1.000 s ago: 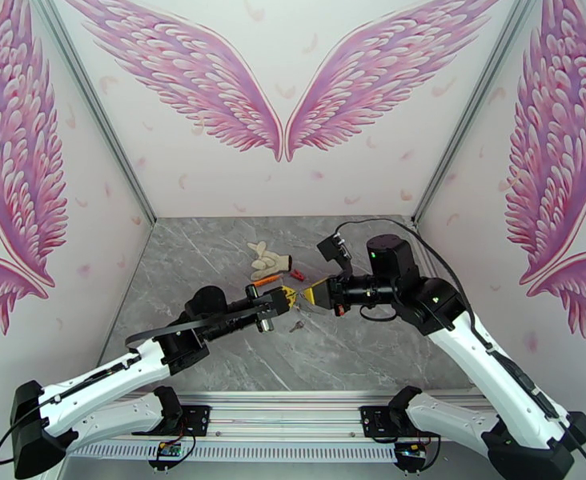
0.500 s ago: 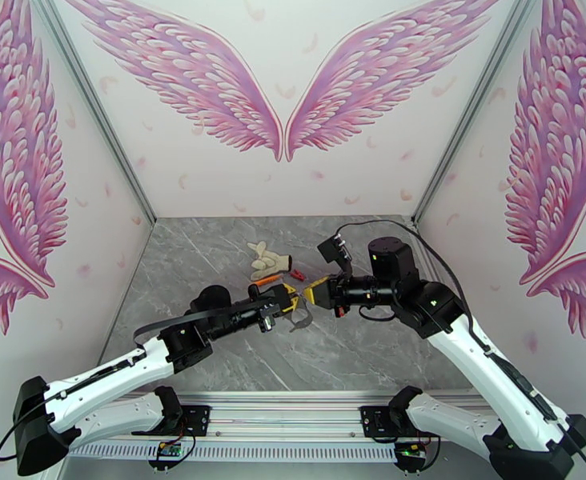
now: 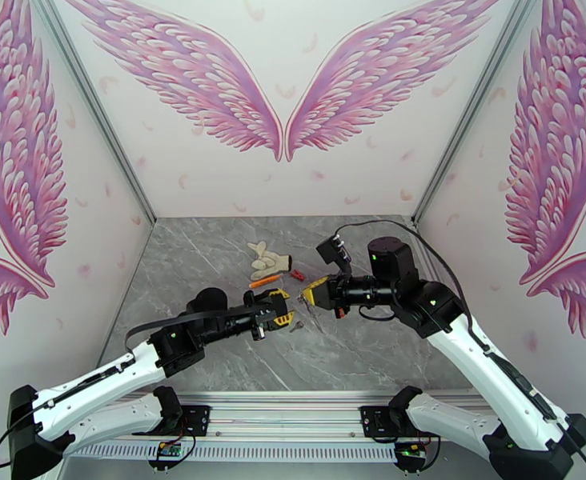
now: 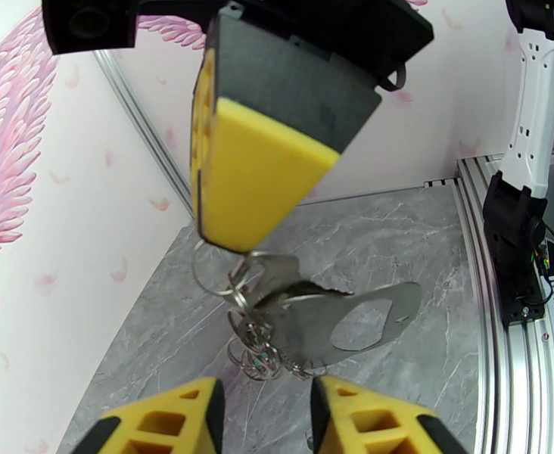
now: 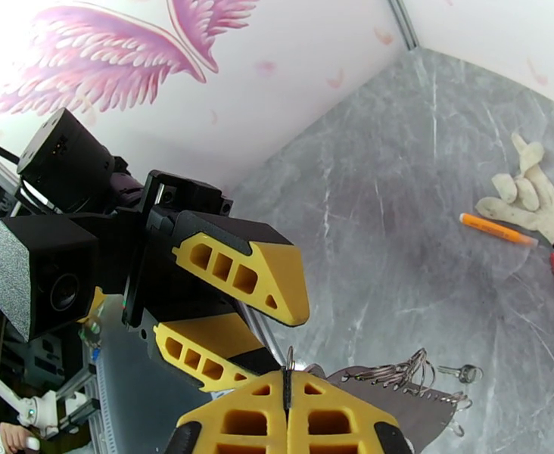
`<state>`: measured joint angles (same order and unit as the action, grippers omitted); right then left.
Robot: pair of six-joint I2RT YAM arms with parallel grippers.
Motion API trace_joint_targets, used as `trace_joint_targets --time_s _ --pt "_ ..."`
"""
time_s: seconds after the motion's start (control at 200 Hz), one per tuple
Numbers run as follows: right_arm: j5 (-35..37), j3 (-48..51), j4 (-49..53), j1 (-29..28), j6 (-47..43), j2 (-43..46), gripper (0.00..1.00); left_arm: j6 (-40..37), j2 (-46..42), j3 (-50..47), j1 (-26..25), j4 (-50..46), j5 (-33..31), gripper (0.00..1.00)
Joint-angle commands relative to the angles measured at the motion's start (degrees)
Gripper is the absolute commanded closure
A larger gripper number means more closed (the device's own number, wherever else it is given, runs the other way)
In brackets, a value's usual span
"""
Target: Remove the keys from the keyring
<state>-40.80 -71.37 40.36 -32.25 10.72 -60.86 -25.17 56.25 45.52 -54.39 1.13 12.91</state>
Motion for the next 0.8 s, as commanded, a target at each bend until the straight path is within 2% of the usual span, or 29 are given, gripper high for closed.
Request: trace_joint_targets --time_s 0.0,0.33,0.49,0.61,0.795 --pt "-2.0 1.23 -2.21 0.31 0.55 0.18 1.0 -0.38 1.62 3.45 -0.01 -0.79 0.61 0.58" --pt "-4.37 2.17 -3.71 0.34 0.62 0.58 1.0 2.94 4.06 5.2 0.25 0.21 0.81 0.53" --pt "-5.27 2.22 -3.16 0.29 -0.61 1.32 1.0 3.12 4.3 5.43 0.6 0.91 0.68 0.55" --pt "-4.41 2.11 -2.46 0.32 -1.11 1.32 1.0 4.12 4.5 5.55 0.95 1.15 0.64 0.61" --pt "-2.43 1.57 -3.04 0.27 0.68 0.86 1.0 5.98 4.42 4.93 0.91 1.24 2.18 0.57"
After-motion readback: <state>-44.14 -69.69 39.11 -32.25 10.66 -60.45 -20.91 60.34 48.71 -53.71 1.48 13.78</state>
